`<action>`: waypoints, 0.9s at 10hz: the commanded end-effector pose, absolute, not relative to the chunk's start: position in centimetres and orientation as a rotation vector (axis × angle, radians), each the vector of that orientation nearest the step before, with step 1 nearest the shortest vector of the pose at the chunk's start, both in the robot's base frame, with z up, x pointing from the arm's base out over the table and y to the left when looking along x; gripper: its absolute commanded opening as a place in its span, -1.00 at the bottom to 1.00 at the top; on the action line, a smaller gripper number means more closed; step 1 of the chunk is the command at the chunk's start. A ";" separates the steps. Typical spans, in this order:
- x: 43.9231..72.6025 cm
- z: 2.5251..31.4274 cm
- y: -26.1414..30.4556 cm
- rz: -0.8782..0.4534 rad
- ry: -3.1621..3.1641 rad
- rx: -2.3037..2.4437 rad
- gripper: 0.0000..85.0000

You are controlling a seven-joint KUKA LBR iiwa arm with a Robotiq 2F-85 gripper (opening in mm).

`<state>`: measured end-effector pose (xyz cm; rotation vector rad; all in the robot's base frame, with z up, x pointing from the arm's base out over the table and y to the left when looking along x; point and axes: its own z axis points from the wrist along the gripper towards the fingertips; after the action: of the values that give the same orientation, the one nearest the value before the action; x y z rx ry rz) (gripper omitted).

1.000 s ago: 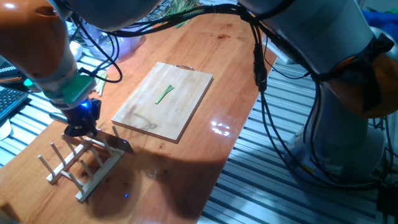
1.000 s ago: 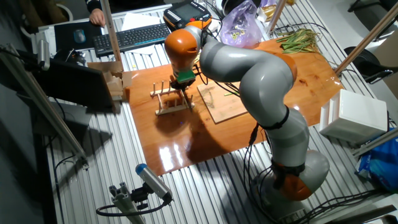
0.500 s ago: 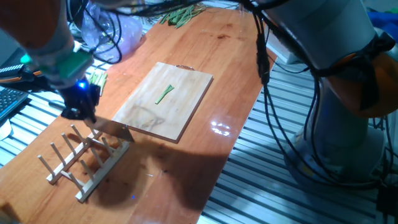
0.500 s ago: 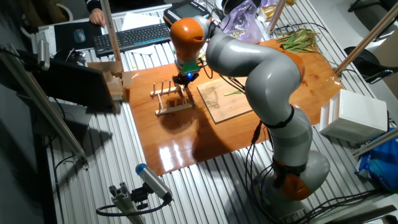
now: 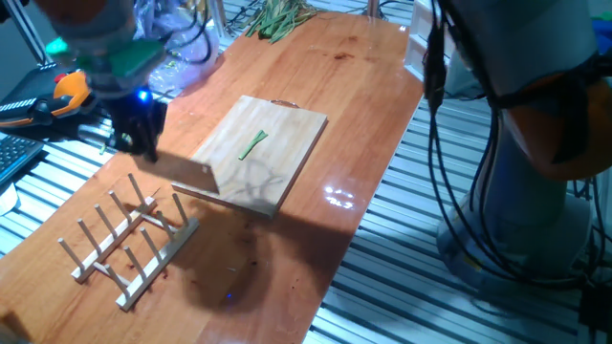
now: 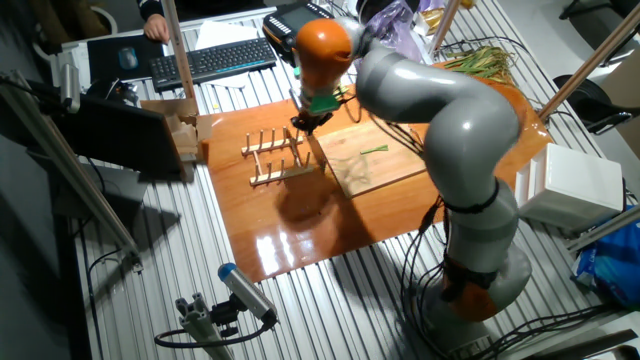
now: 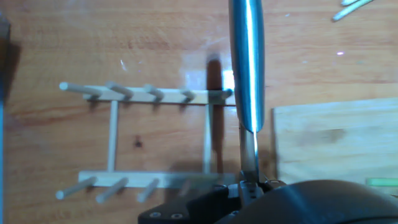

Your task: Chop the green garlic

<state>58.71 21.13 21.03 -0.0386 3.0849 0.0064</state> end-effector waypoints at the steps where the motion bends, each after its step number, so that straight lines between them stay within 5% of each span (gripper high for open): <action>1: 58.6 21.7 20.3 -0.020 3.072 -0.039 -1.00; 5: 58.9 19.0 17.3 -0.142 3.041 0.048 -1.00; 9: 59.2 17.1 15.9 -0.088 3.061 0.010 -1.00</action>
<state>59.27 15.98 17.15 0.0110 3.0643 -0.0903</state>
